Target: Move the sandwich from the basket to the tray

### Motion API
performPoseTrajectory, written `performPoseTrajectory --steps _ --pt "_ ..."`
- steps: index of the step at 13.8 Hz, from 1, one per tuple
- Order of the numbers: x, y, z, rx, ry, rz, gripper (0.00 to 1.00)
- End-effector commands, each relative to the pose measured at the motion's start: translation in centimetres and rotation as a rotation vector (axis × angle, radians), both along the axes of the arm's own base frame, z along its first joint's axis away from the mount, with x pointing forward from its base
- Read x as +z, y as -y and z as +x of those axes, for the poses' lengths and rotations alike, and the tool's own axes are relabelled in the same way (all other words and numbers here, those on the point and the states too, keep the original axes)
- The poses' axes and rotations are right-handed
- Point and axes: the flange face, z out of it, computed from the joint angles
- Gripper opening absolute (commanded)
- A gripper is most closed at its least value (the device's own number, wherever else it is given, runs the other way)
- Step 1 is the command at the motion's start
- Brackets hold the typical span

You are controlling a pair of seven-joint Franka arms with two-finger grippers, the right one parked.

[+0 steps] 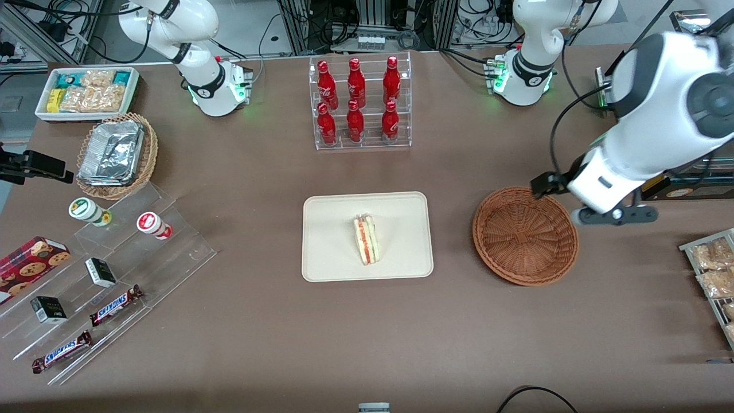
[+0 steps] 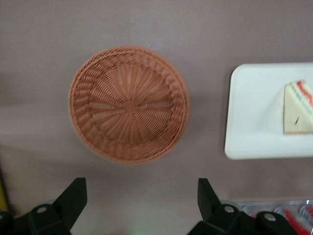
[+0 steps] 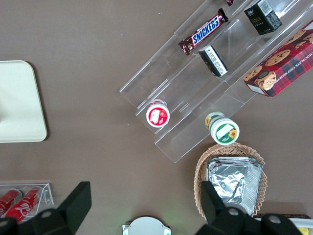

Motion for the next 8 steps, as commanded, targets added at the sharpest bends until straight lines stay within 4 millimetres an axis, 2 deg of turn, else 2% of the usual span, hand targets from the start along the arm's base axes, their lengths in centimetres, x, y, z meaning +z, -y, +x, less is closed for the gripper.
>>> performPoseTrajectory --steps 1,3,8 --pt "2.5 -2.0 -2.3 -0.08 -0.014 0.002 1.0" --pt "4.1 -3.1 -3.1 -0.103 -0.009 0.012 1.0" --pt "6.1 -6.6 -3.2 -0.085 0.016 0.064 1.0"
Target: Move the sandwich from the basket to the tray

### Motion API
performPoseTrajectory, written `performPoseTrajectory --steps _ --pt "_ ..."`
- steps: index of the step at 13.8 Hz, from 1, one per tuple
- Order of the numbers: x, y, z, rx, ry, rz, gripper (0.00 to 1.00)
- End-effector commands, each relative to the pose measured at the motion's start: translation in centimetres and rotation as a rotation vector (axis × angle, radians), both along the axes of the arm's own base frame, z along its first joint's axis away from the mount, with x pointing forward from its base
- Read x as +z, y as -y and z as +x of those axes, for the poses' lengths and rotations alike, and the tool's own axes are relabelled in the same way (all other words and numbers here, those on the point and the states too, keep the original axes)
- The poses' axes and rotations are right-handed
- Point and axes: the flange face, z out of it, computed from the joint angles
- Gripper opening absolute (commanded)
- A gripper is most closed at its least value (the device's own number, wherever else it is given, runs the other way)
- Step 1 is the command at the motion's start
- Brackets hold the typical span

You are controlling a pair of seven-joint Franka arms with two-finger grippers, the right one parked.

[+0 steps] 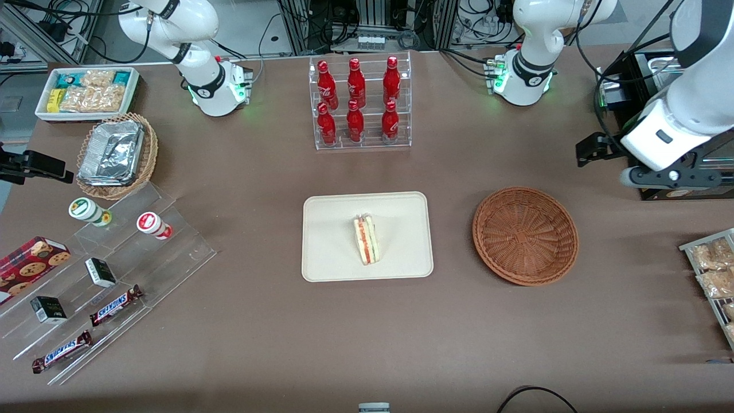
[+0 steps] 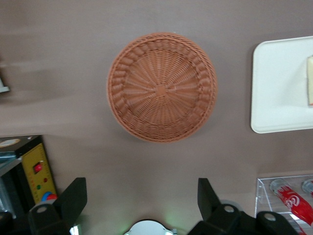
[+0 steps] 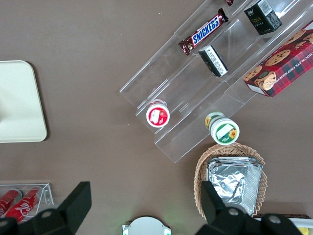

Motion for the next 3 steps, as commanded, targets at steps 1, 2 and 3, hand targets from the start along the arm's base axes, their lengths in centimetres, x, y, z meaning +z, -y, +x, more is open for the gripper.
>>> performPoseTrajectory --steps 1,2,3 --pt "1.39 -2.06 -0.65 -0.052 -0.005 0.008 1.0" --pt "1.91 -2.4 -0.86 -0.065 -0.009 0.006 1.0" --pt "2.08 -2.65 -0.87 -0.061 -0.004 0.006 1.0"
